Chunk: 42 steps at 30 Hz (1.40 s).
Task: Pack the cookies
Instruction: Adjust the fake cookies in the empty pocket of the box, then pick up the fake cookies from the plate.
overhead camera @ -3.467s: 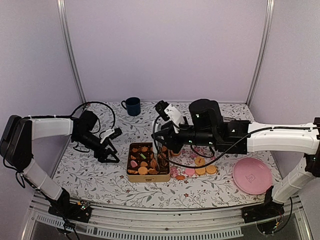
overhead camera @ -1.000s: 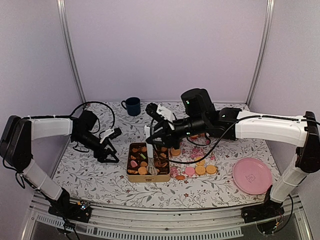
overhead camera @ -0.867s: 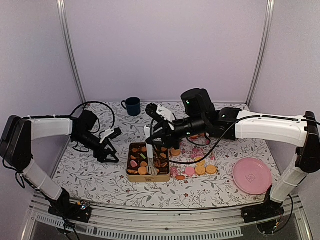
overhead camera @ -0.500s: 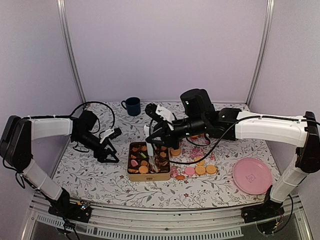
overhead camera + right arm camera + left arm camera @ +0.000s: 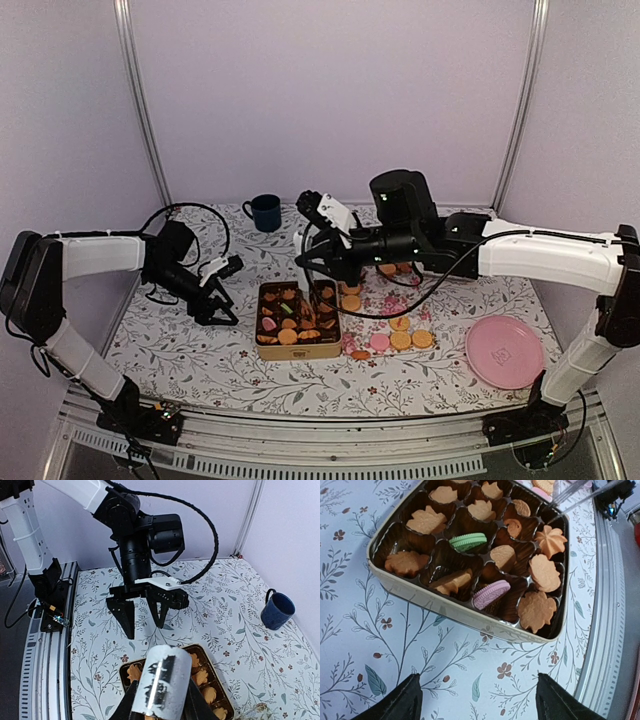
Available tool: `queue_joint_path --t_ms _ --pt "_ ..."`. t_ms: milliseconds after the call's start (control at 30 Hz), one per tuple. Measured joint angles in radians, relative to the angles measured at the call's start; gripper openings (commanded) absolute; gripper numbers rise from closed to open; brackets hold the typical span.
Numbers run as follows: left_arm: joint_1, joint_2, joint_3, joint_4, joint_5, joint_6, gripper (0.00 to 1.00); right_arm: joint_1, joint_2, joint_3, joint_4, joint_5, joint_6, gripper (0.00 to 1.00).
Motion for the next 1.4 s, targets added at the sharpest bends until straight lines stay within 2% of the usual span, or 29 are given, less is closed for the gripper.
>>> queue_joint_path --t_ms 167,333,733,1033,1400 --pt "0.000 0.000 0.000 0.000 0.001 0.000 0.78 -0.006 -0.025 -0.009 0.024 0.045 0.002 0.23" --pt "0.000 0.000 0.000 0.000 0.002 0.001 0.78 -0.006 -0.061 -0.056 0.023 0.072 0.006 0.31" --pt "0.001 -0.006 0.000 -0.001 0.008 0.003 0.78 -0.061 -0.365 -0.314 -0.037 0.178 0.051 0.34" --pt "0.001 -0.006 0.000 -0.003 0.009 0.003 0.78 -0.064 -0.382 -0.443 -0.005 0.226 0.132 0.38" --pt "0.001 -0.006 0.000 -0.005 0.009 0.005 0.78 -0.064 -0.382 -0.459 0.053 0.282 0.159 0.34"
